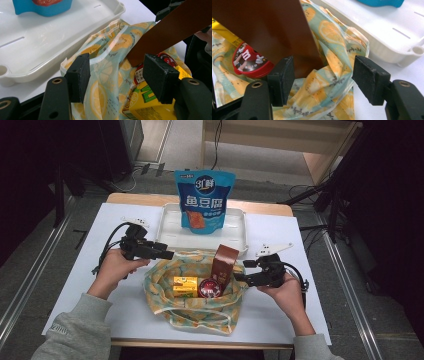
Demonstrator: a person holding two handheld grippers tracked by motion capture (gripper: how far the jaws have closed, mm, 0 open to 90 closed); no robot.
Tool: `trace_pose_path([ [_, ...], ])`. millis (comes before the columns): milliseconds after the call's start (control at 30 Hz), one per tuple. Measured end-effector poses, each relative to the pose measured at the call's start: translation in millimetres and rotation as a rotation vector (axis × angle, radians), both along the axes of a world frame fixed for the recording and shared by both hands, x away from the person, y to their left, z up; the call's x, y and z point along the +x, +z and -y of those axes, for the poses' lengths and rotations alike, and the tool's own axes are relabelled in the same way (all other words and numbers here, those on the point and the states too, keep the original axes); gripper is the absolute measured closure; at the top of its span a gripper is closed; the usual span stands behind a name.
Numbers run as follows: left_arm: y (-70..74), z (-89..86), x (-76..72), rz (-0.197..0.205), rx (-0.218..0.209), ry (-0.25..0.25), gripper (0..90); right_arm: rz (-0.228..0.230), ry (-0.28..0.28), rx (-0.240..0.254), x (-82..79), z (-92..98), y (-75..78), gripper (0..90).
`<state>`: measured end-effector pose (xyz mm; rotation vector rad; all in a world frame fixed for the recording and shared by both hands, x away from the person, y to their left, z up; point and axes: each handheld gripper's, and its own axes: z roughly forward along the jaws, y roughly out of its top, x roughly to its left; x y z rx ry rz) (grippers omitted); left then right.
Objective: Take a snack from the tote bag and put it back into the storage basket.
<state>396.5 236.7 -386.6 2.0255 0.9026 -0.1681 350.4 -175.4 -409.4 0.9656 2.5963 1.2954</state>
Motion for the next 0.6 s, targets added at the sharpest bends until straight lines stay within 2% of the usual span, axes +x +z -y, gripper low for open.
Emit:
trace_pose_path([
  [200,-4.0,-3.4,-4.6,-0.006,0.012,0.007,39.2,0.004,0.016,-0.004,-3.1,-2.3,6.2,35.1],
  [400,-4.1,-6.4,-8.3,-0.012,-0.009,-0.007,39.3,0.008,0.028,-0.001,-7.6,-6.2,14.6,35.1],
  [600,-3.2,-7.4,-10.6,-0.007,-0.005,0.0,39.2,0.014,0.044,-0.005,-9.9,-9.4,22.3,34.9],
])
